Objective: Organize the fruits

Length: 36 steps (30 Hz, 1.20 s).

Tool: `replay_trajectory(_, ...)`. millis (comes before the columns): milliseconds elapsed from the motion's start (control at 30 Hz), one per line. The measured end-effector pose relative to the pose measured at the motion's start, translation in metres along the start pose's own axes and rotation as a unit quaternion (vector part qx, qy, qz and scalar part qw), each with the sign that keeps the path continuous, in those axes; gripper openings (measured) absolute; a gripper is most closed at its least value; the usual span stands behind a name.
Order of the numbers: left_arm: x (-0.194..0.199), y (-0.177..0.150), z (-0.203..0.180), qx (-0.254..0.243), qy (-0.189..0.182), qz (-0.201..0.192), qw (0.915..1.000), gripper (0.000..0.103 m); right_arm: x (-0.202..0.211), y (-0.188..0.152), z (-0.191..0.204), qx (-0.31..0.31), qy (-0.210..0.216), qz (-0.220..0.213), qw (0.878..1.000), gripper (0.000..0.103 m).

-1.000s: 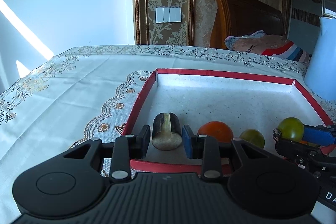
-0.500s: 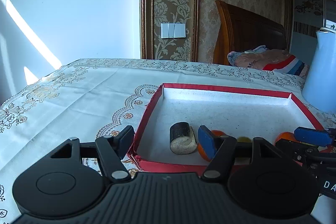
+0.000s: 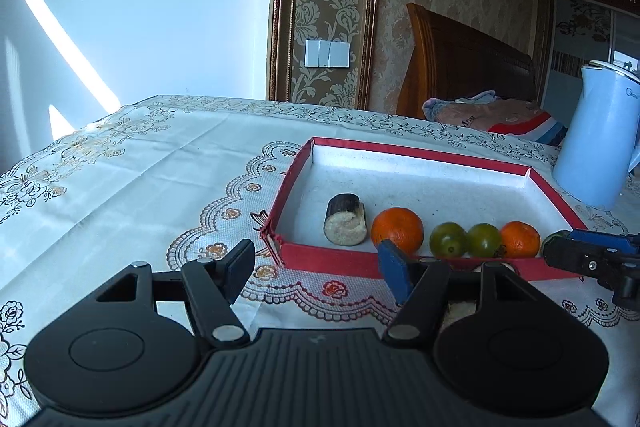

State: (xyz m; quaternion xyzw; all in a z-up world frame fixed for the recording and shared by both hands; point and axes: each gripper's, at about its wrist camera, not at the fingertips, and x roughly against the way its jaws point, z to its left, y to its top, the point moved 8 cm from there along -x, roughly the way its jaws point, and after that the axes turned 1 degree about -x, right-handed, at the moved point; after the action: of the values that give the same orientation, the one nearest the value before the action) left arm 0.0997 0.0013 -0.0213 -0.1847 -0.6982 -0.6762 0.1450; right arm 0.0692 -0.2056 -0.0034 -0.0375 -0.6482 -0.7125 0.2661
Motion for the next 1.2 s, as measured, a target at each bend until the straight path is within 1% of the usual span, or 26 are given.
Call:
replay_trajectory(100, 0.011, -0.01, 0.004, -0.007, 0.001, -0.004, 1.0, 0.069, 0.006, -0.011, 0.006, 0.006, 0.008, 0.015, 1.0, 0.038)
replay_trajectory(233, 0.02, -0.019, 0.004, -0.012, -0.008, -0.008, 0.9999, 0.071, 0.011, -0.027, 0.013, 0.001, 0.02, 0.033, 0.999, 0.038)
replay_trajectory(267, 0.02, -0.021, 0.004, -0.013, -0.009, -0.008, 0.9999, 0.075, 0.011, -0.03, 0.014, 0.002, 0.021, 0.037, 0.999, 0.038)
replay_trajectory(367, 0.022, -0.022, 0.006, -0.008, -0.007, -0.012, 0.9999, 0.077, 0.013, -0.035, 0.017, 0.004, 0.021, 0.04, 0.999, 0.038)
replay_trajectory(400, 0.022, -0.023, 0.007, -0.004, -0.009, -0.014, 0.9999, 0.081, 0.013, -0.035, 0.017, 0.003, 0.021, 0.041, 0.999, 0.038)
replay_trajectory(467, 0.022, -0.023, 0.011, 0.006, -0.01, -0.015, 0.9998, 0.084, 0.011, -0.036, 0.017, 0.002, 0.02, 0.046, 0.999, 0.038)
replay_trajectory(567, 0.02, -0.023, 0.013, 0.013, -0.012, -0.01, 0.9998, 0.084, 0.006, -0.04, 0.018, 0.008, 0.019, 0.06, 0.998, 0.038)
replay_trajectory(867, 0.018, -0.025, 0.013, 0.014, -0.012, 0.0, 0.9998, 0.085, -0.011, -0.044, 0.031, 0.031, 0.017, 0.097, 0.995, 0.038)
replay_trajectory(1067, 0.016, -0.027, 0.013, 0.015, -0.011, 0.006, 0.9998, 0.085, -0.017, -0.046, 0.035, 0.041, 0.014, 0.107, 0.993, 0.038)
replay_trajectory(1133, 0.016, -0.027, 0.013, 0.014, -0.011, 0.007, 0.9998, 0.085, -0.019, -0.047, 0.037, 0.044, 0.014, 0.113, 0.993, 0.034)
replay_trajectory(1167, 0.016, -0.027, 0.013, 0.014, -0.01, 0.007, 0.9998, 0.085, -0.02, -0.048, 0.037, 0.044, 0.013, 0.116, 0.992, 0.029)
replay_trajectory(1200, 0.016, -0.027, 0.013, 0.013, -0.01, 0.008, 0.9998, 0.085, -0.021, -0.049, 0.037, 0.045, 0.012, 0.119, 0.992, 0.027)
